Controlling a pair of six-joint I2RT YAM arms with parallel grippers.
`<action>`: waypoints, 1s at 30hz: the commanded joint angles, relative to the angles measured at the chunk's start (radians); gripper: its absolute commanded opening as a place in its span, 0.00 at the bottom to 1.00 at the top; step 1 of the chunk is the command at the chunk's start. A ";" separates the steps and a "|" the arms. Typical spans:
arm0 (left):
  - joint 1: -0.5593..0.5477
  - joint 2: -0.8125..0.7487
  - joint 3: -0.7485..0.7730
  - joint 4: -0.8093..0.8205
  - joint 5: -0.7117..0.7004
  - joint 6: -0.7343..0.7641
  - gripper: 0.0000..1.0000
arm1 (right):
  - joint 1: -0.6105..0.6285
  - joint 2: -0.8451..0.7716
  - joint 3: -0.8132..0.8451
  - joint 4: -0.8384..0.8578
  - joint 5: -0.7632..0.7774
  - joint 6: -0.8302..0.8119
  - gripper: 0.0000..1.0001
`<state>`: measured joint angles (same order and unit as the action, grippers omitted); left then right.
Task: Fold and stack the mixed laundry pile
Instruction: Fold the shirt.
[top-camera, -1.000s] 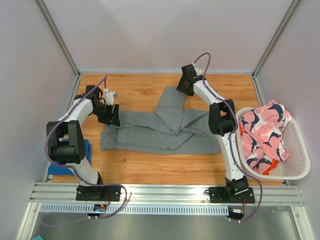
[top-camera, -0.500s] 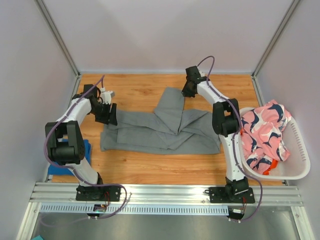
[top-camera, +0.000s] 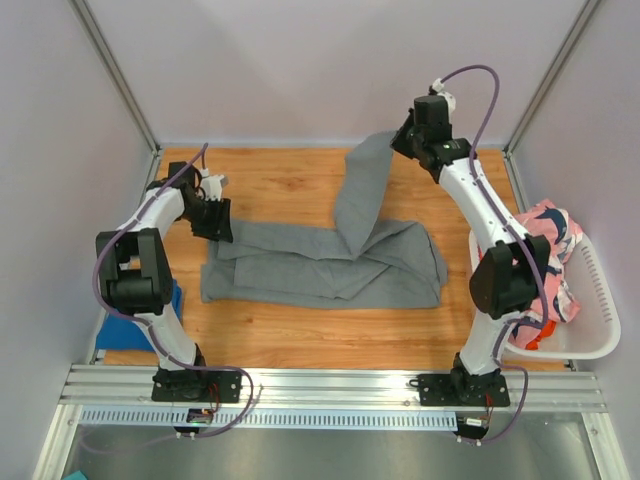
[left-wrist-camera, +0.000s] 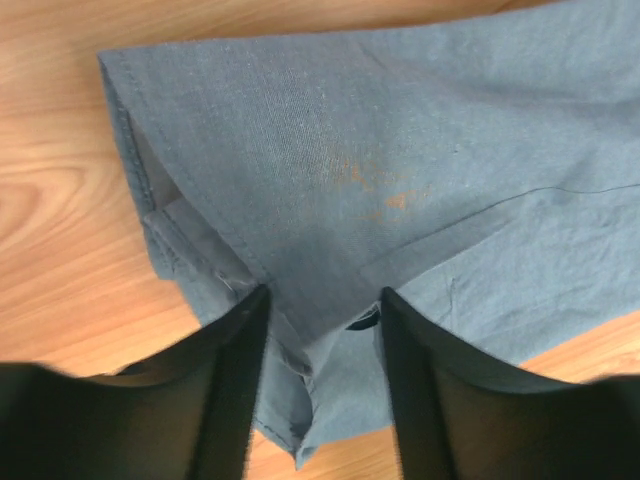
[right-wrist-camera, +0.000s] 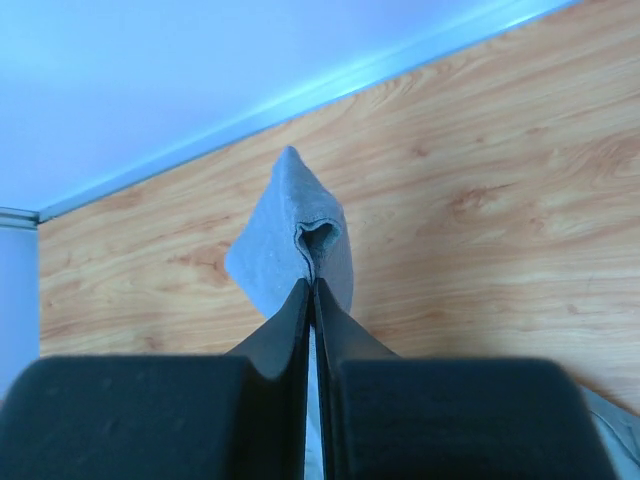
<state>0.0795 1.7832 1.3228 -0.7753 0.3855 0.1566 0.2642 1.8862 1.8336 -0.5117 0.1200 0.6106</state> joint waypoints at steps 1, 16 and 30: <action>0.003 0.030 0.033 0.008 0.019 -0.035 0.52 | -0.022 -0.126 -0.059 0.042 0.043 -0.054 0.00; 0.003 -0.151 -0.106 -0.127 0.027 0.162 0.00 | -0.007 -0.585 -0.473 -0.019 0.084 -0.058 0.00; -0.009 -0.211 -0.065 -0.015 -0.066 0.124 0.63 | 0.090 -0.768 -0.685 -0.082 0.115 -0.037 0.00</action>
<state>0.0780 1.6150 1.1900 -0.8799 0.3916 0.2909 0.3527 1.1522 1.1553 -0.5957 0.2214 0.5583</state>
